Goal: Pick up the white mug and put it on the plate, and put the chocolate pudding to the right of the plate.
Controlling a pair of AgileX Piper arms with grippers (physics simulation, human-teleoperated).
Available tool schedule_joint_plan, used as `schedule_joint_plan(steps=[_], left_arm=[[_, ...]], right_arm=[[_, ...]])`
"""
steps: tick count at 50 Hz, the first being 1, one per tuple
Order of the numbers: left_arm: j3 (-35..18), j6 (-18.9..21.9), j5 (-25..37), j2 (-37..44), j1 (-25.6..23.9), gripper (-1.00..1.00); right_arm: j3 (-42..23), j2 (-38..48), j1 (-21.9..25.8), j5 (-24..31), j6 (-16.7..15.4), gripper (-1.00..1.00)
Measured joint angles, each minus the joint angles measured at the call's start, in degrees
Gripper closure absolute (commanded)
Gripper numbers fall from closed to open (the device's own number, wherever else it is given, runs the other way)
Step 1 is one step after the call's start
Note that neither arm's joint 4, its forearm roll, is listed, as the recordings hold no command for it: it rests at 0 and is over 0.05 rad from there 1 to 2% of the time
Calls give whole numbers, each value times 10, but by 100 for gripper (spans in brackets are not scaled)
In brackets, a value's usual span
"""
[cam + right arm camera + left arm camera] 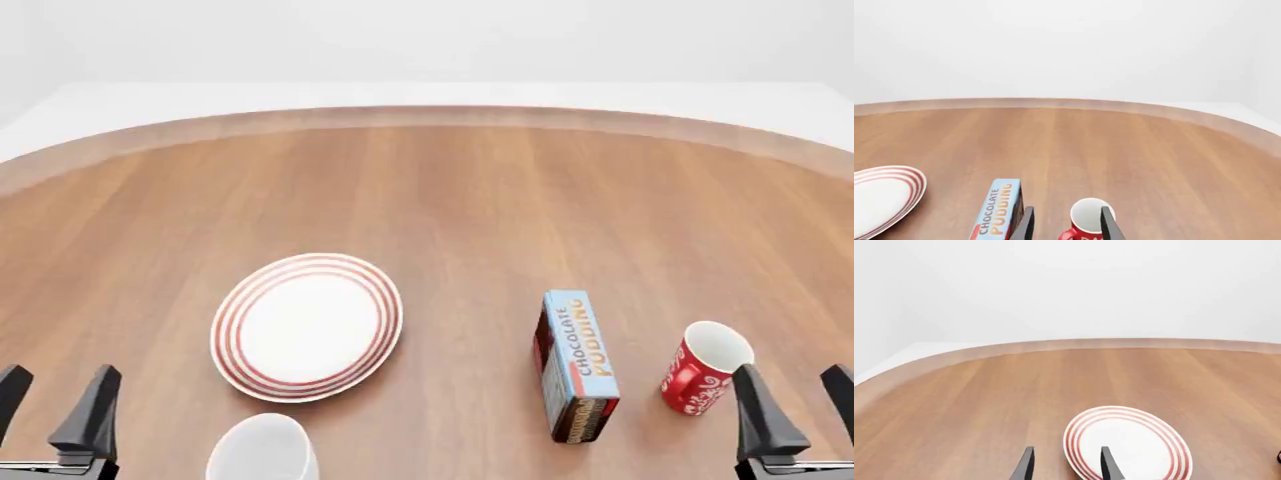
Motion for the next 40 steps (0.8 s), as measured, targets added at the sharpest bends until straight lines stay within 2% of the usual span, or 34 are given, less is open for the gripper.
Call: schedule_joint_plan(steps=[24, 40], left_arm=[[0, 0, 0, 0, 0, -100], [0, 0, 0, 0, 0, -100]], right_arm=[[-10, 11, 21, 3, -17, -100], [-41, 26, 59, 23, -50, -100]])
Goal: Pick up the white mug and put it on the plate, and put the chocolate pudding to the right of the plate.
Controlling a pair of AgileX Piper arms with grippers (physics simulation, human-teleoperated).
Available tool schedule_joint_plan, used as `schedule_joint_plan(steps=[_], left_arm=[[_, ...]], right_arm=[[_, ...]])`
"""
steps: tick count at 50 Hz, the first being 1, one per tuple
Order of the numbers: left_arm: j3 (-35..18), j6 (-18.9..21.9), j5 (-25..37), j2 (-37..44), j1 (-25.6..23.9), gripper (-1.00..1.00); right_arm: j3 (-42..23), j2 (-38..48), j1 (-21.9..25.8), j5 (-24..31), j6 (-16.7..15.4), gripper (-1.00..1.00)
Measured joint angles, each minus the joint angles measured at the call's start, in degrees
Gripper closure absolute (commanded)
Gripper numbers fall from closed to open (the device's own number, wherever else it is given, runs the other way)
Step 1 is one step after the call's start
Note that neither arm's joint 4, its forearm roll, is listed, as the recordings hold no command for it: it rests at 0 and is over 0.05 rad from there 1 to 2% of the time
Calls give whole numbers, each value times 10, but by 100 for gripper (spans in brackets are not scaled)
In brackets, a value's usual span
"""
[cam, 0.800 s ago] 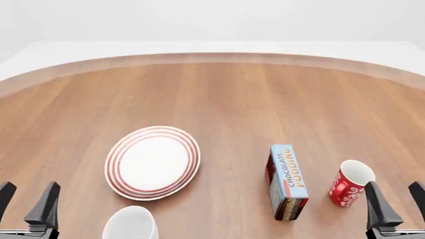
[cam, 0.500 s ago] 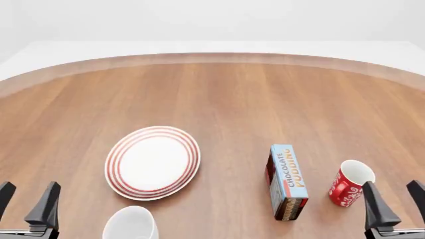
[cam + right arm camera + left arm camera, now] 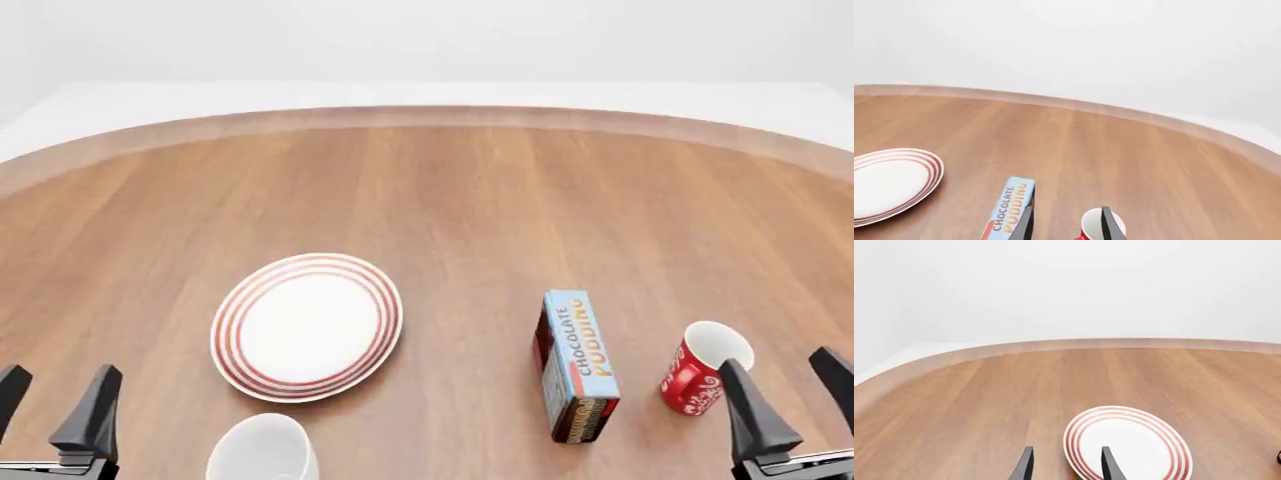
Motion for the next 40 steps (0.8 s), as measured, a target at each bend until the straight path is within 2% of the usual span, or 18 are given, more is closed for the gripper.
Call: schedule_joint_plan(steps=[29, 40], left_arm=[[0, 0, 0, 0, 0, -100], [0, 0, 0, 0, 0, -100]], right_arm=[[-109, 94, 102, 35, -43, -100], [-154, 130, 129, 65, -57, -100]])
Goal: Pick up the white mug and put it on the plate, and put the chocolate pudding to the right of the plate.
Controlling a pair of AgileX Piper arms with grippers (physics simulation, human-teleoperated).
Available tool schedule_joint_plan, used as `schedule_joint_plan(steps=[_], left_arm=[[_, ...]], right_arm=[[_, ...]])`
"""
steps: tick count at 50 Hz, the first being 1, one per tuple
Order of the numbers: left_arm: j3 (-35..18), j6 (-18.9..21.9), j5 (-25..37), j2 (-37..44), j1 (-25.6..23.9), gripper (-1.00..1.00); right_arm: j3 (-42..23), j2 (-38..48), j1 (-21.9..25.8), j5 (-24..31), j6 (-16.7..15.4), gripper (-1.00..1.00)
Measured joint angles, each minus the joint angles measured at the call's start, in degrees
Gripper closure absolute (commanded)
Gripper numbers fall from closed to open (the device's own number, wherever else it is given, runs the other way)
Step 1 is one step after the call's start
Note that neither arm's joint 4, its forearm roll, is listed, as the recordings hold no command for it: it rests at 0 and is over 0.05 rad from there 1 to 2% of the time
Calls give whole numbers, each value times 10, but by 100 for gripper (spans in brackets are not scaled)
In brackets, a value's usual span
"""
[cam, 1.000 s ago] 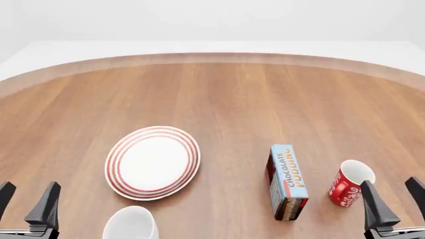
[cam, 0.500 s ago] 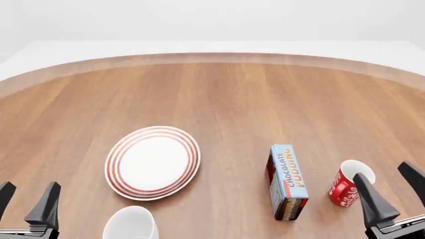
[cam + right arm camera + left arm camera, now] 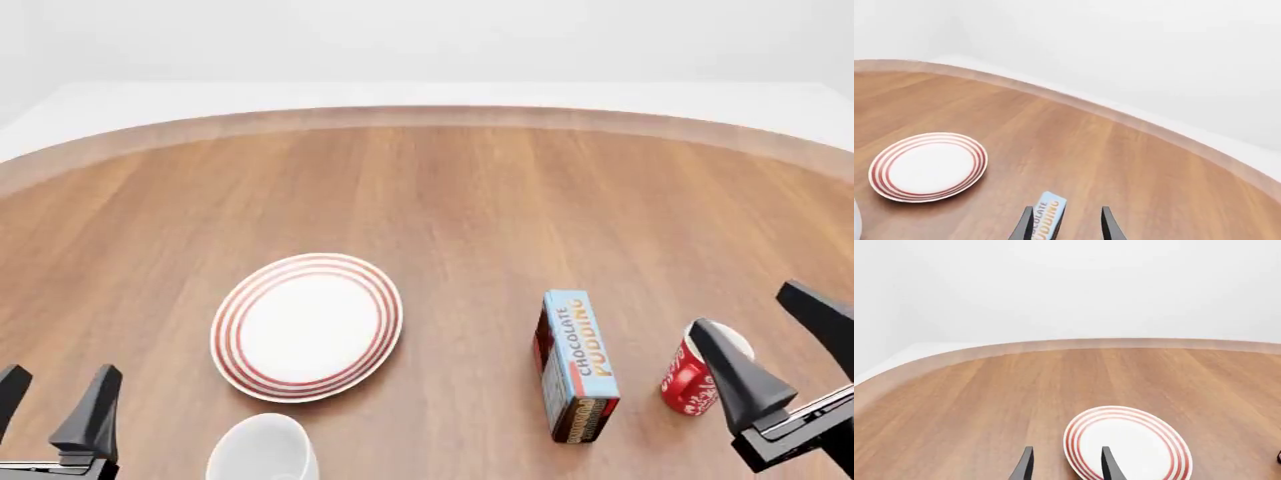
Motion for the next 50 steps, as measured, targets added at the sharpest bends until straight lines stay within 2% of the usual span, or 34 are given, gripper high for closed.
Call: schedule_joint_plan(steps=[27, 50], left_arm=[[0, 0, 0, 0, 0, -100], [0, 0, 0, 0, 0, -100]], right_arm=[[-118, 100, 48, 101, -9, -100], [-204, 184, 66, 199, 21, -100]])
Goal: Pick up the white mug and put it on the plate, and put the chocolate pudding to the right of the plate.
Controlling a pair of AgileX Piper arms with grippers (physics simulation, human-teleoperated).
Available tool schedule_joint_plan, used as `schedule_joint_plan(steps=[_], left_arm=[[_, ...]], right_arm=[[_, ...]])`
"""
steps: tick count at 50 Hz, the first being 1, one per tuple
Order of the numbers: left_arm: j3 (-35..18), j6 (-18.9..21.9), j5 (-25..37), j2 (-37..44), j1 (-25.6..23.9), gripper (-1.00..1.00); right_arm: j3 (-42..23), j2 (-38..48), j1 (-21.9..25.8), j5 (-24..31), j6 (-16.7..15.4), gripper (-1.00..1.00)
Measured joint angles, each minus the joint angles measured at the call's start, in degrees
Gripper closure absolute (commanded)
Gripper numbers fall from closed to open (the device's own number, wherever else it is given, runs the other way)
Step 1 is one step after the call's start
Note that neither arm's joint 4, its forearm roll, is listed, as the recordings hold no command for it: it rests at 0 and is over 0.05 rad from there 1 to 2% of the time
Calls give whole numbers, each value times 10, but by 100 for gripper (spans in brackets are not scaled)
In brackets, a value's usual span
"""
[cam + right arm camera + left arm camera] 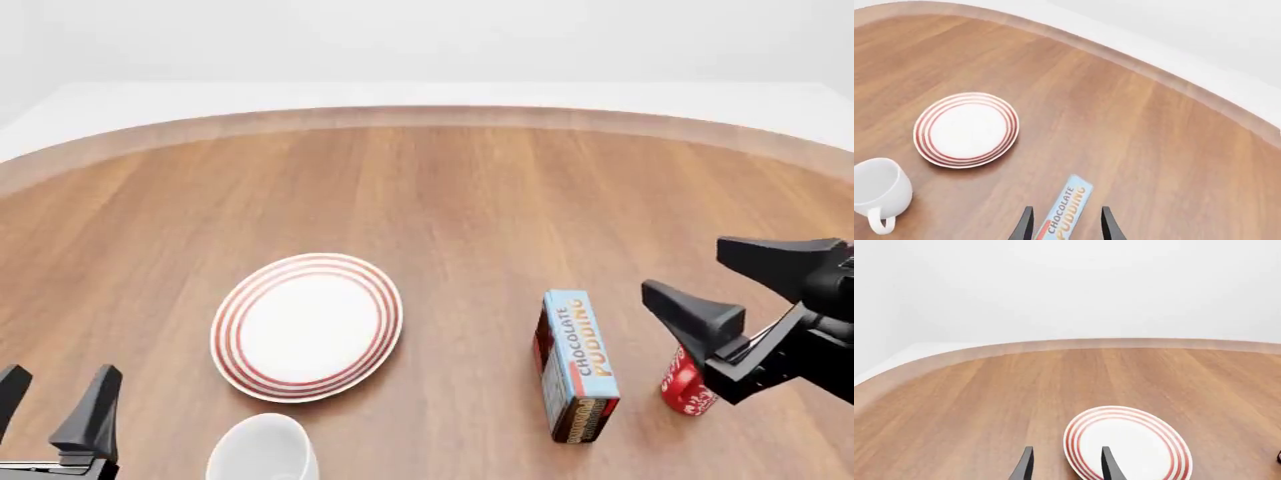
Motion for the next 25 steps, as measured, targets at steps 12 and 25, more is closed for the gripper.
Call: schedule_joint_plan(steps=[12, 25], left_arm=[[0, 0, 0, 0, 0, -100], [0, 0, 0, 0, 0, -100]], right_arm=[[-16, 28, -1, 34, 21, -100], [-36, 59, -4, 70, 51, -100]])
